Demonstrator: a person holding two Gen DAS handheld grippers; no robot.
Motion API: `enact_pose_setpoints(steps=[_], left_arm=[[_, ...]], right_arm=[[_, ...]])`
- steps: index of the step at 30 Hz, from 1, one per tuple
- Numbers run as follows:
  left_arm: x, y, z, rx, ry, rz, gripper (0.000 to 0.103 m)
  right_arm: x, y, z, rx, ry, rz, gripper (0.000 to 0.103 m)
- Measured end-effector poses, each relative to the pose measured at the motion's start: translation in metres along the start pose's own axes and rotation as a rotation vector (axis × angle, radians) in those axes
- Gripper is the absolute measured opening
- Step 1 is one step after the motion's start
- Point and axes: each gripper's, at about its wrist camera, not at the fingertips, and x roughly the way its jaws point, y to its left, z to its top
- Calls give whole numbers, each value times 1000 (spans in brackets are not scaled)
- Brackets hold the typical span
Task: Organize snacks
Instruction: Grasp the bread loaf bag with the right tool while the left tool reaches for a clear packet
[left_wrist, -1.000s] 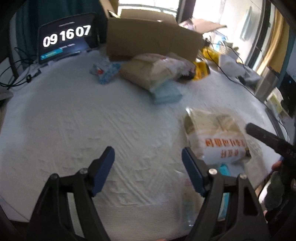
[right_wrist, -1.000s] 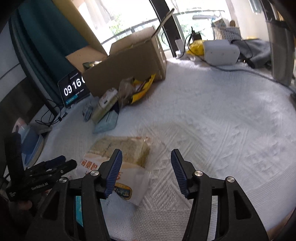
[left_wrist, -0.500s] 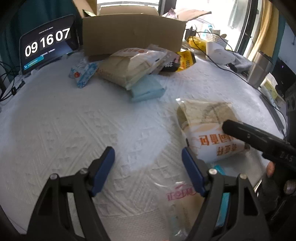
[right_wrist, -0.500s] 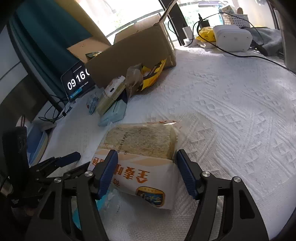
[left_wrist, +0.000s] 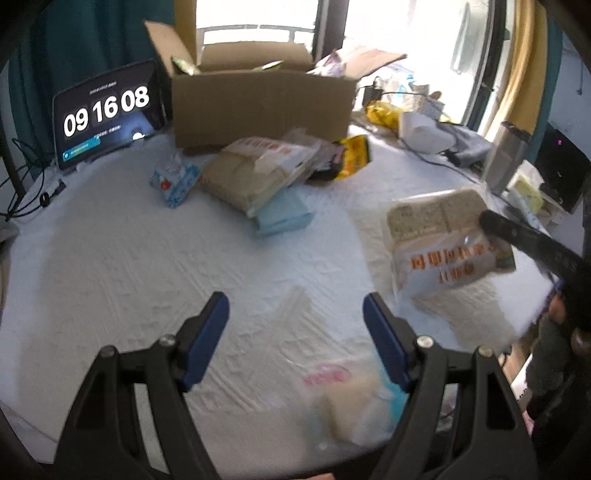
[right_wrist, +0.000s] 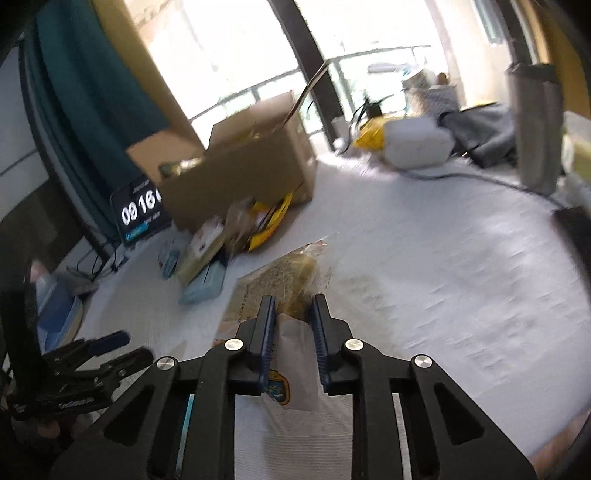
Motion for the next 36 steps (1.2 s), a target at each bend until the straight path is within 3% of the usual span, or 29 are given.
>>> enact_pose_setpoints(steps=[5, 11, 16, 21, 26, 29, 36], left_arm=[[-17, -22, -12, 26, 10, -39, 76], [-12, -47, -32, 64, 95, -75, 78], [0, -51, -36, 76, 117, -36, 91], [17, -47, -39, 87, 156, 19, 95], [21, -41, -42, 105, 125, 34, 97], [21, -40, -42, 112, 116, 20, 96], [11, -42, -39, 132, 81, -18, 72]], right_arm=[[-24, -11, 4, 10, -53, -23, 20], [-49, -18, -3, 21, -89, -19, 20], [-57, -25, -9, 41, -103, -7, 20], [-50, -27, -12, 45, -87, 5, 20], [-39, -23, -14, 43, -63, 20, 20], [-34, -19, -15, 40, -52, 28, 20], [-34, -8, -8, 9, -62, 39, 19]])
